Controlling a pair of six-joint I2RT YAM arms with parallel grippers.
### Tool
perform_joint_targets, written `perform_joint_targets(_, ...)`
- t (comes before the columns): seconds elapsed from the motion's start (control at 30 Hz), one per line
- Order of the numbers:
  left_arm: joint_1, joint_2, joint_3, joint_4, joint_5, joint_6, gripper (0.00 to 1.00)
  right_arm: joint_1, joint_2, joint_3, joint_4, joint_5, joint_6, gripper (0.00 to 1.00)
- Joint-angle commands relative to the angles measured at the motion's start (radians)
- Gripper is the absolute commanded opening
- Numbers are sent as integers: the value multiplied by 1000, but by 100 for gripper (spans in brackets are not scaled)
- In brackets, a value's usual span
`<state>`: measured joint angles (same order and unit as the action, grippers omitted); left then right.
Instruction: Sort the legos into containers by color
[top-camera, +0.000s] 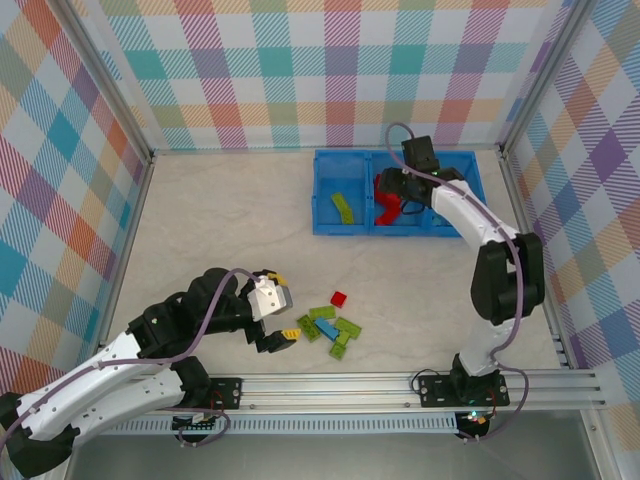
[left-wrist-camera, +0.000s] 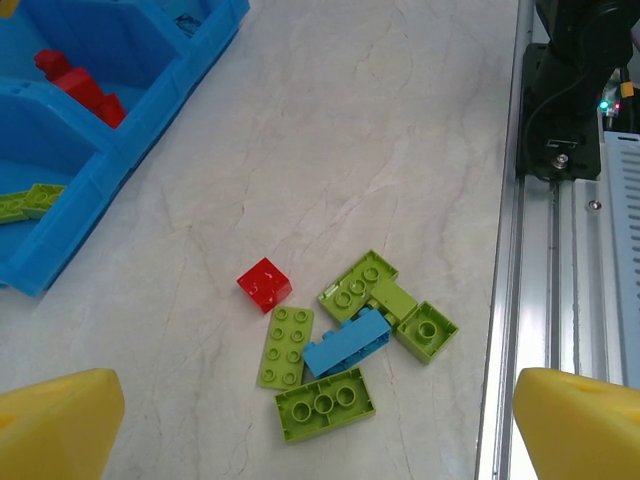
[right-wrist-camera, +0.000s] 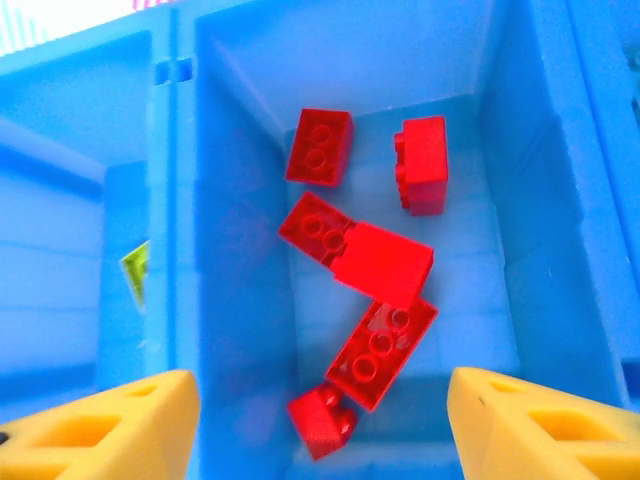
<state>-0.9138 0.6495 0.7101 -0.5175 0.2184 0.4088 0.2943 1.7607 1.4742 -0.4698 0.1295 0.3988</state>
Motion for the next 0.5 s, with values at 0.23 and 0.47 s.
perform_joint_targets(0.23,6,-68,-25,5,34,163,100,260,-494,-440,-36,-92,153,70)
perform_joint_targets(0.47,6,-50,-49,-8,122,279,100,510,-500,-625,-18,-123,380,76)
